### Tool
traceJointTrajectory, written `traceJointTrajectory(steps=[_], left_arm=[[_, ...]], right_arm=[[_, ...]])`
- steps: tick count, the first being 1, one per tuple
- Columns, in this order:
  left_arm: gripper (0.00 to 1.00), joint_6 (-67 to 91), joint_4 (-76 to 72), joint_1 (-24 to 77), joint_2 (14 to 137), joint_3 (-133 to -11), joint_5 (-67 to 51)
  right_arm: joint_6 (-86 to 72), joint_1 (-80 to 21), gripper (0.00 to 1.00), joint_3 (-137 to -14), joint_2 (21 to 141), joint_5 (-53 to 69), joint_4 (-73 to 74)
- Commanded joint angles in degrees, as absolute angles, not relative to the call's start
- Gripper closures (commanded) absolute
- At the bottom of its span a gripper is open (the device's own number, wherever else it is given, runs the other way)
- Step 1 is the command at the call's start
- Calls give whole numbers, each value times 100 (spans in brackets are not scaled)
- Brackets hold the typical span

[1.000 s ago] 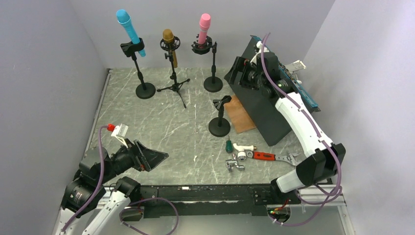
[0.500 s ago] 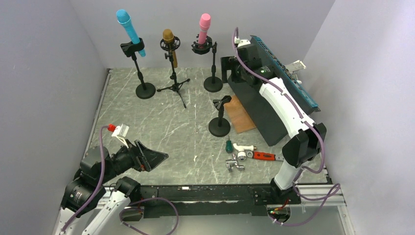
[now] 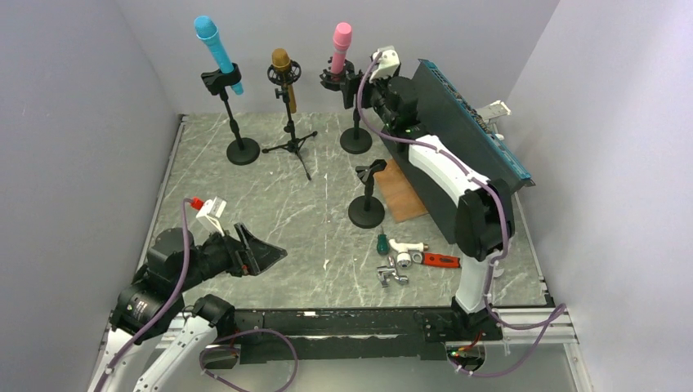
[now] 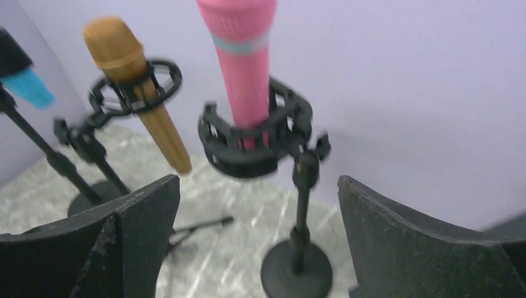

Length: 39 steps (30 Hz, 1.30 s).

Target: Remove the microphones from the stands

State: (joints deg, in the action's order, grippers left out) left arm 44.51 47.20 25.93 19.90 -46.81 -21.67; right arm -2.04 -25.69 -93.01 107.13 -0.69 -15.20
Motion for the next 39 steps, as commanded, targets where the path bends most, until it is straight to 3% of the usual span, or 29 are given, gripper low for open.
traceJointTrajectory(steps=[1,6,16,22,26,29,36,39], left_arm=[[1,4648,4070,2608,2047,-4741,-2490],[1,4436,4247,2603,2200,-5061,-2371],[1,4337,4351,2602,2486,-5044,-2443],[1,4252,4258,2602,2678,-4922,-2410],[1,4316,4048,2602,2733,-4776,-2516],[1,4343,4004,2602,2689,-4730,-2608],[1,4330,4438,2602,2370,-4929,-2390],[1,4438,4378,2597,2209,-4829,-2399]], right_arm=[[-332,-2585,0,-9941,11137,336,-3358],[-197,-2592,0,-10615,11913,133,-4197],[208,-2613,3,-12370,13460,-163,-4506],[394,-2619,32,-12460,13727,-53,-4755],[659,-2675,44,-12519,13784,-39,-4819],[781,-2684,64,-12863,13825,-32,-4633],[1037,-2709,82,-13589,13637,-28,-4361],[996,-2743,84,-13647,13379,-27,-4351]])
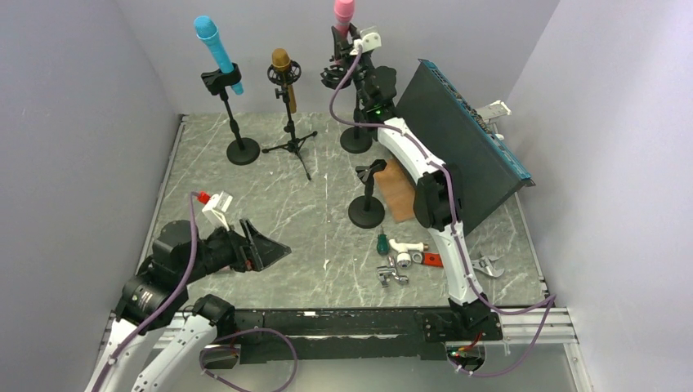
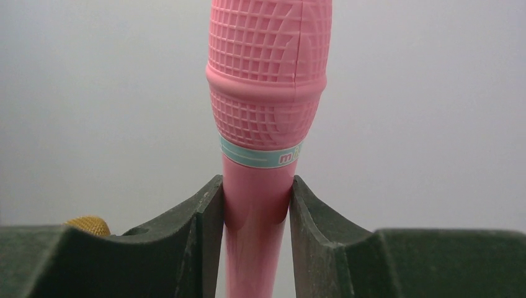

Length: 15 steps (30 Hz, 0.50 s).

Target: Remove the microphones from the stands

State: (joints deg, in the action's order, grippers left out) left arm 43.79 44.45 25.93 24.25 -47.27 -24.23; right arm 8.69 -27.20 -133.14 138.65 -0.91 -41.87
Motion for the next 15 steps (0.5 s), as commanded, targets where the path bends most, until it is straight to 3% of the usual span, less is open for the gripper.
traceJointTrajectory(steps=[1,6,15], left_arm=[[1,4469,4369,2603,2193,-4830,-2399],[1,4553,4271,2599,2232,-4968,-2451],[1,4969,4367,2607,1869,-4882,-2412]], right_arm=[[979,-2757,85,-13683,13289,-28,-4309],[828,-2936,88,-12933,12135,-35,-4215],[-1755,-3266,100,-8268,8720,494,-4438]])
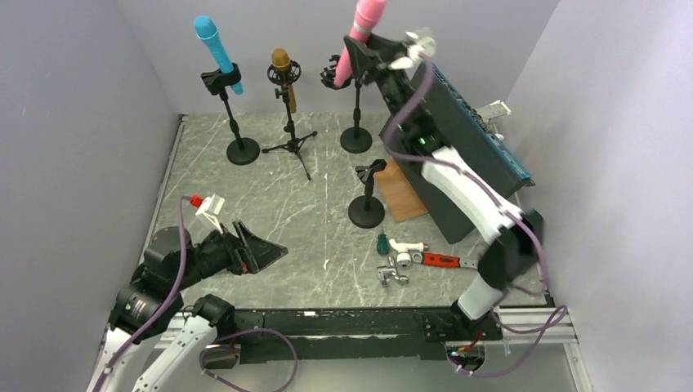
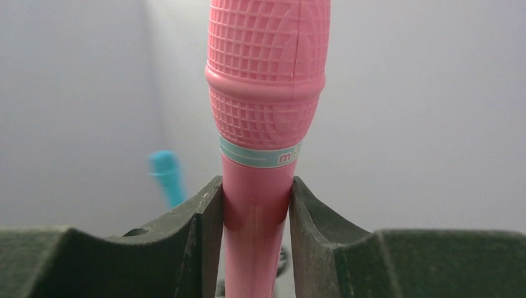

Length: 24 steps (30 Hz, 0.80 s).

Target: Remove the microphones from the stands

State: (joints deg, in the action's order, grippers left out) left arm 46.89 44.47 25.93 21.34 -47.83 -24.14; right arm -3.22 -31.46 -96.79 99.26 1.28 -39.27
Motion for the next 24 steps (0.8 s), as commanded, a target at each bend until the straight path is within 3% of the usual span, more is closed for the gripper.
traceJointTrajectory(steps=[1,5,11,18,24], left_arm=[[1,5015,4399,2607,1780,-4848,-2399],[1,5133,4619,2605,1414,-4690,-2337],[1,5267,4857,2602,897,-4629,-2275],[1,4839,5090,2603,1131,-4969,-2301],[1,4433,5026,2604,1555,-5344,-2355]], right_arm=[[-2040,-3334,100,-7780,8352,574,-4580],[-2808,-3828,100,-6507,7204,972,-4292],[-3218,-4895,100,-5904,6254,1173,-2743],[-3880,-4955,100,-6554,6576,2243,-310],[-4278,-5090,100,-6410,6820,2802,-151]])
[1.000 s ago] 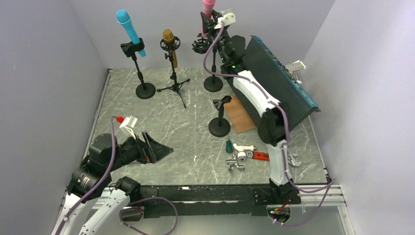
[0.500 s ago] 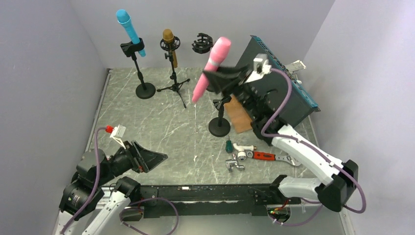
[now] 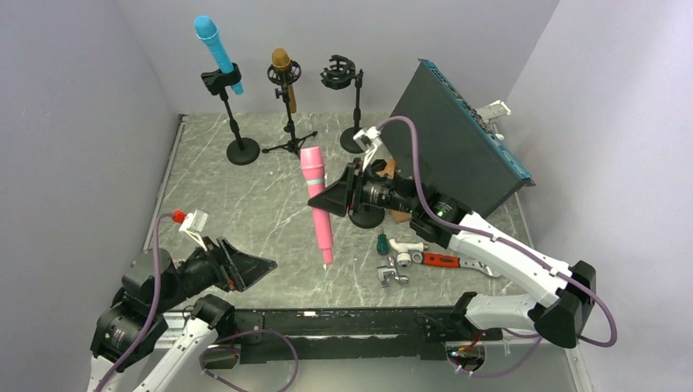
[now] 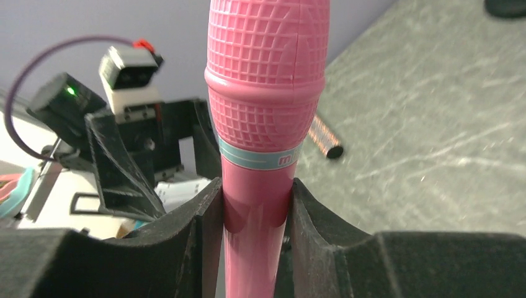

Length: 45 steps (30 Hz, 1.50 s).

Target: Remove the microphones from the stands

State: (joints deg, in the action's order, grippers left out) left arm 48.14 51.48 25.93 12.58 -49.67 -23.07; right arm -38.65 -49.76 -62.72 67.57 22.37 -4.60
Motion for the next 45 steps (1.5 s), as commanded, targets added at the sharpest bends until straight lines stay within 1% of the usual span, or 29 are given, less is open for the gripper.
traceJointTrajectory(steps=[1,3,8,12,16,19,22,25,27,29,33,34,36,37,41,45], left_arm=[[1,4350,5053,2606,1617,-5403,-2343],[1,4196,5115,2602,1720,-5504,-2310],[1,4036,5181,2602,1787,-5563,-2270],[3,3805,5006,2602,1775,-5393,-2658],[1,3766,4694,2602,1903,-5056,-3148],[1,4177,3896,2600,2020,-4543,-3657],[1,4852,2582,2606,1901,-3798,-4005],[1,5388,1633,2618,1804,-3363,-4129],[2,5547,1350,2709,1953,-3300,-4147],[2,5417,1404,2970,2171,-3443,-3916],[3,5148,1666,3757,2553,-3774,-3027],[4,5160,1646,3940,2648,-3760,-2857],[12,5251,1555,4259,2850,-3669,-2555],[14,5293,1534,4402,2904,-3619,-2406],[17,5439,1304,4794,2797,-3446,-1906],[21,5502,1119,4929,2973,-3452,-1942]], right_arm=[[-4280,-5144,100,-6401,6835,2765,-129],[-4347,-5229,100,-6366,6858,2623,-78],[-4651,-5389,100,-6039,6868,2530,-478],[-4776,-5543,100,-5934,6905,2481,-570],[-4812,-5638,100,-5893,6941,2388,-539],[-4884,-5687,100,-5826,6930,2290,-652],[-5013,-5738,100,-5662,6876,2159,-878],[-5138,-5777,100,-5490,6849,1950,-1069],[-5228,-5805,100,-5340,6823,1844,-1271],[-5291,-5818,100,-5234,6831,1785,-1431],[-5342,-5827,100,-5147,6866,1620,-1501],[-5347,-5823,100,-5144,6866,1591,-1507],[-5359,-5826,100,-5118,6866,1545,-1545],[-5361,-5827,100,-5108,6862,1522,-1547],[-5426,-5826,100,-5027,6798,1420,-1595],[-5482,-5823,100,-4913,6738,1362,-1724]])
